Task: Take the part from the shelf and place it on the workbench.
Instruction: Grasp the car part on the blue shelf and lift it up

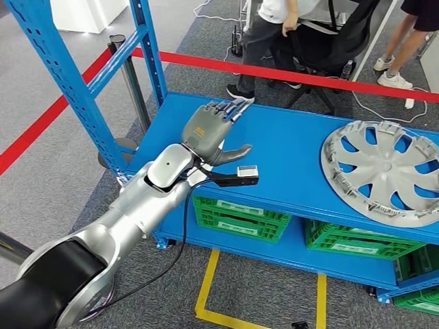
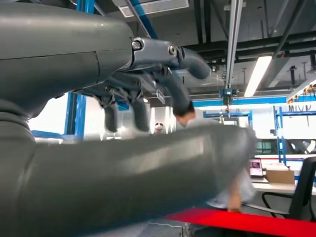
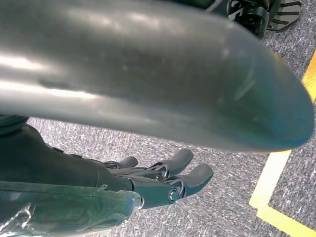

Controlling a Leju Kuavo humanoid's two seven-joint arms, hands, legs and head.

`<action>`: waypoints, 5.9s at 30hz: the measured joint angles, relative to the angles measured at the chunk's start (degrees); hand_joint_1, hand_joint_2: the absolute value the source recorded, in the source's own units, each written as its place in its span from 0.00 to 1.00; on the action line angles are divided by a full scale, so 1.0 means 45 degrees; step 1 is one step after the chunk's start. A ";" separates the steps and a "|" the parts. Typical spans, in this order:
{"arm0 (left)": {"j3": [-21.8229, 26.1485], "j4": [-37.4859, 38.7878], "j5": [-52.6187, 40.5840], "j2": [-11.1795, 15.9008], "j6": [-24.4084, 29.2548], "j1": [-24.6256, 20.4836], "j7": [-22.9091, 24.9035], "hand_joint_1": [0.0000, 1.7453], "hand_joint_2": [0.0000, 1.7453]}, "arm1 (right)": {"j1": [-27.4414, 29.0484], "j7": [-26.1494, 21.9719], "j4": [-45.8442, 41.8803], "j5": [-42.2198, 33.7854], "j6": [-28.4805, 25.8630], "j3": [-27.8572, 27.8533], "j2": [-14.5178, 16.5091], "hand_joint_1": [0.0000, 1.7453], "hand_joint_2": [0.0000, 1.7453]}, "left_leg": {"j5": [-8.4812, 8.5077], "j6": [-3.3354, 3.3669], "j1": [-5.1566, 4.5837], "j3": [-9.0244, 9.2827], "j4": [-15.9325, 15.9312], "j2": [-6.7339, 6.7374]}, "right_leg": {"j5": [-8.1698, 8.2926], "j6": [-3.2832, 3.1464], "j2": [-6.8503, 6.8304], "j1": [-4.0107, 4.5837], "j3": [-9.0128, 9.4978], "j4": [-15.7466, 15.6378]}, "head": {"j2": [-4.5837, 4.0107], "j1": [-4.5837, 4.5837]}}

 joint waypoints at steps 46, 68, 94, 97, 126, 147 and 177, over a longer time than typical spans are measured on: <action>0.0909 0.3511 0.1926 0.0165 -0.5330 -0.0479 -0.0183 0.00 1.00 | -0.0275 0.0097 0.0000 0.0411 0.0271 -0.0010 0.0000 0.00 0.00 | 0.0000 0.0000 0.0001 -0.0002 -0.0001 0.0001 | -0.0001 -0.0001 -0.0001 0.0001 0.0000 0.0002 | 0.0000 -0.0001; 0.1121 0.3801 0.1867 0.0689 -0.5730 -0.0793 0.0001 0.00 1.00 | -0.0328 0.0087 0.0000 0.0501 0.0367 -0.0010 0.0000 0.00 0.00 | -0.0001 0.0000 0.0001 -0.0001 -0.0001 0.0001 | -0.0005 -0.0005 -0.0002 0.0001 0.0000 0.0003 | 0.0000 -0.0001; 0.1045 0.3250 0.0317 0.0412 -0.1316 -0.1135 0.0605 0.00 1.00 | -0.0314 0.0083 0.0000 0.0465 0.0259 -0.0028 0.0000 0.00 0.00 | 0.0000 0.0000 0.0000 -0.0001 0.0000 0.0002 | -0.0002 -0.0004 0.0000 0.0000 -0.0004 0.0002 | 0.0000 -0.0001; 0.1019 0.3059 0.0123 0.0322 -0.0798 -0.1206 0.0689 0.00 1.00 | -0.0314 0.0086 0.0000 0.0437 0.0238 -0.0038 0.0000 0.00 0.00 | 0.0000 0.0000 0.0001 -0.0001 0.0000 0.0002 | -0.0003 -0.0004 -0.0001 0.0000 -0.0003 0.0003 | 0.0000 -0.0001; 0.1790 0.3397 0.2574 0.0093 -0.6124 -0.1402 0.0002 0.00 1.00 | -0.0333 0.0059 0.0000 0.0545 0.0318 -0.0121 0.0001 0.00 0.00 | -0.0001 0.0000 0.0000 -0.0002 -0.0001 0.0003 | -0.0004 -0.0005 0.0002 0.0001 -0.0001 0.0003 | 0.0000 0.0000; 0.2134 0.4105 0.2681 0.0644 -0.7077 -0.1354 0.0635 0.00 1.00 | -0.0518 0.0119 0.0000 0.0761 0.0403 -0.0121 0.0005 0.00 0.00 | -0.0001 0.0000 0.0000 -0.0006 -0.0001 0.0002 | -0.0005 -0.0005 -0.0001 0.0001 -0.0001 0.0003 | 0.0000 -0.0001; 0.2107 0.4450 0.1620 0.1321 -0.5904 -0.0383 0.1321 1.00 1.00 | -0.0530 0.0191 0.0000 0.0908 0.0495 -0.0091 0.0010 0.00 0.00 | 0.0000 -0.0002 0.0001 0.0000 -0.0008 0.0002 | -0.0009 -0.0009 -0.0002 0.0004 0.0004 0.0004 | 0.0000 -0.0001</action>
